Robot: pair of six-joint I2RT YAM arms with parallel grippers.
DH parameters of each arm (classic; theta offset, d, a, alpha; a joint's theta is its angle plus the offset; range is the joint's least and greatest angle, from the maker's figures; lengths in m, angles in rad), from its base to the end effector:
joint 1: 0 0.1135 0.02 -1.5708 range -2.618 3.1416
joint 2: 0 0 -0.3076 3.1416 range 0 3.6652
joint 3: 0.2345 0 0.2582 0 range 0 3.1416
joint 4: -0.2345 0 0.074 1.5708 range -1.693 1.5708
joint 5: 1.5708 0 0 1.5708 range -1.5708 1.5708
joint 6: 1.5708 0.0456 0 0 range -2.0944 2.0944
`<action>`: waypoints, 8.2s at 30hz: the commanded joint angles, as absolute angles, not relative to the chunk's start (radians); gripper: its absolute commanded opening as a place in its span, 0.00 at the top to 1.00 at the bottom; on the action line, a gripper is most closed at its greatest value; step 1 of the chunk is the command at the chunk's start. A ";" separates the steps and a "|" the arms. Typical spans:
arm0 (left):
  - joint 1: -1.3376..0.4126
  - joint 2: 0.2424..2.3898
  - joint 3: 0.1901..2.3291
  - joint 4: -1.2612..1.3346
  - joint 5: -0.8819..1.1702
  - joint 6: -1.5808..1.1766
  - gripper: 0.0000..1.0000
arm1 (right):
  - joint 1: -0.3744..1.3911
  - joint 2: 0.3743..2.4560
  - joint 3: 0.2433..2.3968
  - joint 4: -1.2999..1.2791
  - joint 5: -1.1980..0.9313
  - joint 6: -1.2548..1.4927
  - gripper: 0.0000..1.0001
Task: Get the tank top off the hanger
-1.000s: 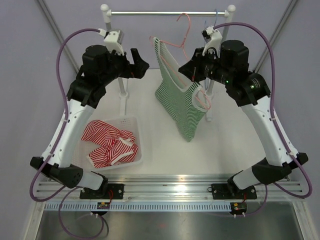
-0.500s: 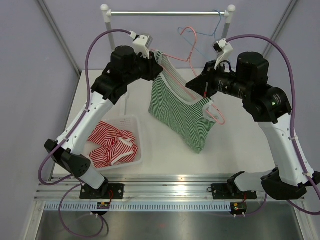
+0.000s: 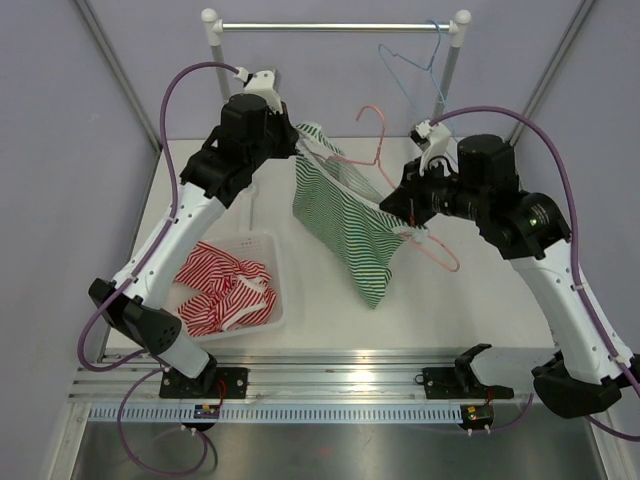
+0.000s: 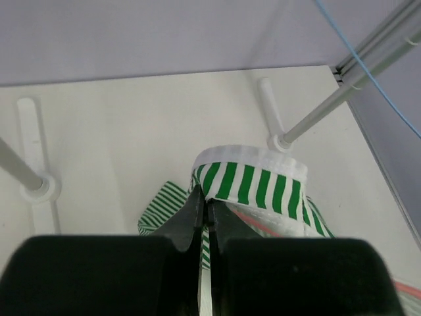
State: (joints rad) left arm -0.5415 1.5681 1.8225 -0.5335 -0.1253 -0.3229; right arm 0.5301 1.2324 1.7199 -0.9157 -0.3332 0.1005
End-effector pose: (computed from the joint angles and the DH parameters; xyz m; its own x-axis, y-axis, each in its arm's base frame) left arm 0.3129 -0.1816 0.5095 -0.3535 -0.1548 -0.9225 0.3124 0.9101 -0.2724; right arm 0.1807 0.1232 0.5257 -0.4301 -0.1422 -0.8915 -0.6949 0.6826 0.2264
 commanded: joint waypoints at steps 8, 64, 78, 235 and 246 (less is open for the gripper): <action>-0.408 1.625 1.890 -0.563 0.163 -0.457 1.00 | 0.537 0.884 1.392 -0.565 -0.301 0.041 1.00; -0.946 1.594 1.505 -0.801 0.250 -0.078 0.03 | 0.537 1.020 1.561 -0.285 0.080 0.087 1.00; -0.943 1.347 1.686 -0.885 -0.106 -0.087 0.01 | 0.537 1.336 1.951 -0.744 0.258 0.242 1.00; -0.135 1.149 1.393 -0.980 -0.210 -0.339 0.01 | 0.342 1.282 1.675 -0.653 0.213 0.208 0.01; -0.137 0.885 1.258 -0.732 -0.367 -0.120 0.01 | 0.342 1.187 1.567 -0.805 0.327 0.210 0.01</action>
State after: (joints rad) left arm -0.1371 0.9409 1.2984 -0.8570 -0.3202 -0.2203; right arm 0.3416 1.2556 1.6165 -0.7631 0.2745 0.2108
